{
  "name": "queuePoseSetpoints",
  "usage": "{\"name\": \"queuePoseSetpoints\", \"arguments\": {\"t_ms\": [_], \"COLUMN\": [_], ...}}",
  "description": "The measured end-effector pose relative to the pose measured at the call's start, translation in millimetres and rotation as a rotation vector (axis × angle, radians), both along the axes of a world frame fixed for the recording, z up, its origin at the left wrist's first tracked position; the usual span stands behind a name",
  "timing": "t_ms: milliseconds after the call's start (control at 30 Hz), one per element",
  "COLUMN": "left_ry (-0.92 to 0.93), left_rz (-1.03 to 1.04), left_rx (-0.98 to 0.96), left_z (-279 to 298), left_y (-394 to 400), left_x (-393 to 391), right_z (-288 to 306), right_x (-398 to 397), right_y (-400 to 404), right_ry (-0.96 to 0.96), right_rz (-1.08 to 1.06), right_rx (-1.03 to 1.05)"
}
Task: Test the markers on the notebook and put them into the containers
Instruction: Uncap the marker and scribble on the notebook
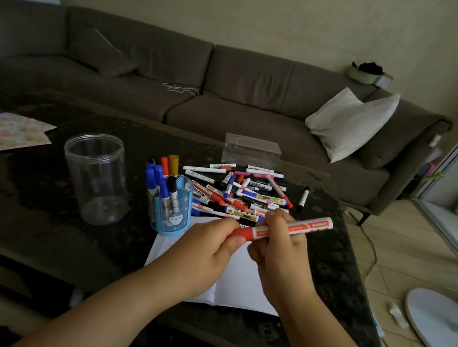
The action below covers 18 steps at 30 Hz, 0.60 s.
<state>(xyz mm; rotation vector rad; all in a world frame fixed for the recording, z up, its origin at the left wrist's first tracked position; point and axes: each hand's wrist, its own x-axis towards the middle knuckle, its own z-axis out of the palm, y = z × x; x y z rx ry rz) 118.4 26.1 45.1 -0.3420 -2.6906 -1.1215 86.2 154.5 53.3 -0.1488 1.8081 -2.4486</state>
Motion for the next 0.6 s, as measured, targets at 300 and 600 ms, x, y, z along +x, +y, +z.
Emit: {"name": "queuePoseSetpoints", "arguments": {"t_ms": [300, 600], "left_ry": [-0.119, -0.153], "left_rz": [0.146, 0.207], "left_rx": [-0.143, -0.278], "left_z": [-11.6, -31.9], "left_y": [-39.8, -65.1], "left_x": [-11.6, -8.5], "right_z": [-22.4, -44.3], "right_x": [-11.1, -31.5], "right_y": [-2.7, -38.3], "right_ry": [-0.274, 0.692], "right_rz": [0.155, 0.319], "right_rx": [0.494, 1.326]}}
